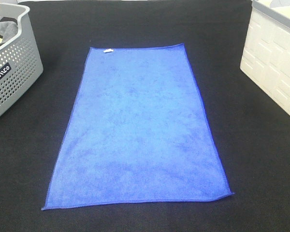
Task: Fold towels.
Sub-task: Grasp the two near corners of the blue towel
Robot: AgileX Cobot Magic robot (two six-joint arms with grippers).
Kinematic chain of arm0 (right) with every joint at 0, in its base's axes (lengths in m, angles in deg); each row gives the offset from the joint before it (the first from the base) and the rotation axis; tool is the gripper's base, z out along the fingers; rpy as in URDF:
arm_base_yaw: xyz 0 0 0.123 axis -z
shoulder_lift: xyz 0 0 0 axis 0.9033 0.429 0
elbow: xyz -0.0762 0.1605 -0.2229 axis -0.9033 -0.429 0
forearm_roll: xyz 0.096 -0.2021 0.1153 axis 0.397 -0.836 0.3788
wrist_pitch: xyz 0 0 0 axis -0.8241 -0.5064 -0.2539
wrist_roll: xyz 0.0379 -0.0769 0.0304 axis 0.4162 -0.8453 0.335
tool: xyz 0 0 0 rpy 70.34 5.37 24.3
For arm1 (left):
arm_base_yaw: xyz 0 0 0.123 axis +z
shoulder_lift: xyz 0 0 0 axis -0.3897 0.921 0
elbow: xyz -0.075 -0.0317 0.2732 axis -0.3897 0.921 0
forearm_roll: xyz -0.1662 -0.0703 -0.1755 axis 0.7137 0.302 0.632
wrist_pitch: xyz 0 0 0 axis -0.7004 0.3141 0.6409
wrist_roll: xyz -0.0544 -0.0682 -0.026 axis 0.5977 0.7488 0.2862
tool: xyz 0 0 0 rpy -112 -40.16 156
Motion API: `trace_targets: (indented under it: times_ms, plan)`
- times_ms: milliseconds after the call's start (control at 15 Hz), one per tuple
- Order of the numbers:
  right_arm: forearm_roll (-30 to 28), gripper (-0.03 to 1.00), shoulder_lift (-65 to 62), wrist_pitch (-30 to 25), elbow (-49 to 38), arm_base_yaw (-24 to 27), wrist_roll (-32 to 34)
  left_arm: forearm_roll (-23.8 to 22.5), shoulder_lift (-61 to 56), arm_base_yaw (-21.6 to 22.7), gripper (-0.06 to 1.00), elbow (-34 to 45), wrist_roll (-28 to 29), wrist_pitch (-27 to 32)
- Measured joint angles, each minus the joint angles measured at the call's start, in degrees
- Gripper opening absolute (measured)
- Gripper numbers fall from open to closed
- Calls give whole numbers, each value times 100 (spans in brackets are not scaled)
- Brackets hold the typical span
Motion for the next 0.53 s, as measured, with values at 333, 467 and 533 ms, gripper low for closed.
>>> trace_targets:
  times_ms: [333, 467, 533]
  plan:
    - [0, 90, 0, 0, 0, 0, 11, 29, 0, 0, 76, -6, 34, -17]
    - [-17, 90, 17, 63, 0, 0, 172, 223, 126, 0, 76, -74, 57, -418]
    - [-34, 90, 206, 258, 29, 0, 327, 321, 418, 0, 76, -97, 69, -877]
